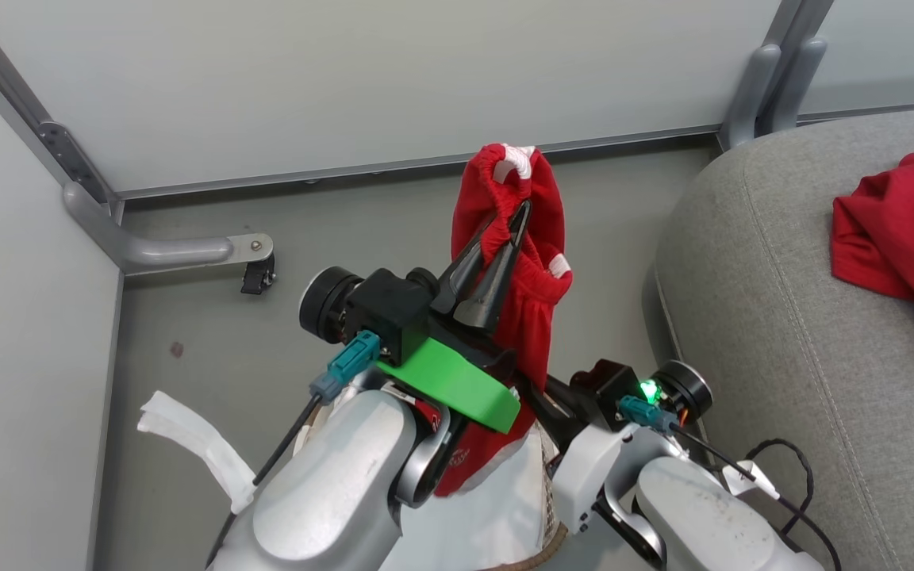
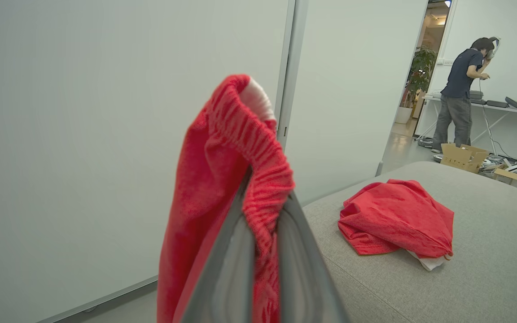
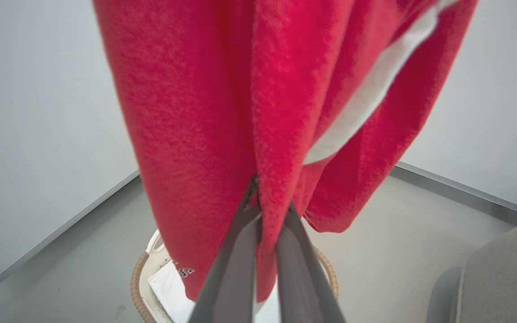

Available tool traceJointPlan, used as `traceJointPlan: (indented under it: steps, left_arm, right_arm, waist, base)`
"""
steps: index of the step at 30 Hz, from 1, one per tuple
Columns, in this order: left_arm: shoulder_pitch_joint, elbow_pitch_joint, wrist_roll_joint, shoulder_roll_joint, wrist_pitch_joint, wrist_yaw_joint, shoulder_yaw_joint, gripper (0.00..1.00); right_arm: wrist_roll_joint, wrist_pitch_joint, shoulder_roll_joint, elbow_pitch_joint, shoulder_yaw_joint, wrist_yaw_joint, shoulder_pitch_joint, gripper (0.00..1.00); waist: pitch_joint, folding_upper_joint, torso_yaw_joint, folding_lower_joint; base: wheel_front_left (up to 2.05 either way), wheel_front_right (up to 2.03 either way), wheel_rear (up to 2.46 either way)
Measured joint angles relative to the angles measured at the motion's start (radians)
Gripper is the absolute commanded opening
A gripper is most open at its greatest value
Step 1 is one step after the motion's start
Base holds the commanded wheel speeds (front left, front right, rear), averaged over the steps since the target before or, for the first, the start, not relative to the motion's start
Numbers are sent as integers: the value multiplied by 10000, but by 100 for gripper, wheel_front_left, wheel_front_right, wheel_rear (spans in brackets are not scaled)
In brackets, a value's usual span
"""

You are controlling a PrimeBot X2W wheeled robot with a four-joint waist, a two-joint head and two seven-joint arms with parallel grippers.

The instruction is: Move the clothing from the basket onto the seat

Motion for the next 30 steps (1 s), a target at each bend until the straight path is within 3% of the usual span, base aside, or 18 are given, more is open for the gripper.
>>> traceJointPlan:
  steps: [5,6,7,19,30]
  left_arm:
    - [12,44,10,-2,0,69,142,0]
    - [27,119,23,-4,0,98,186,60]
    - [38,284,19,-6,-2,125,219,100]
    - [547,1532,819,58,-4,-121,1354,100]
    - [1263,1893,1678,182,-2,-535,2462,100]
  right_arm:
    - [69,0,-23,-121,-138,0,202,0]
    - [69,0,-35,-247,-221,0,228,0]
    - [59,0,-35,-412,-316,0,269,0]
    - [-401,0,-125,-2894,-1816,0,1094,0]
    - [-418,2,-84,-4378,-2569,0,1683,0]
  waist:
    - [13,0,-70,0]
    - [11,0,-108,0]
    - [13,0,-151,0]
    - [187,0,-980,0]
    - [452,0,-2604,0]
  base:
    - [0,0,0]
    - [0,0,0]
    - [0,0,0]
    - [0,0,0]
    - [0,0,0]
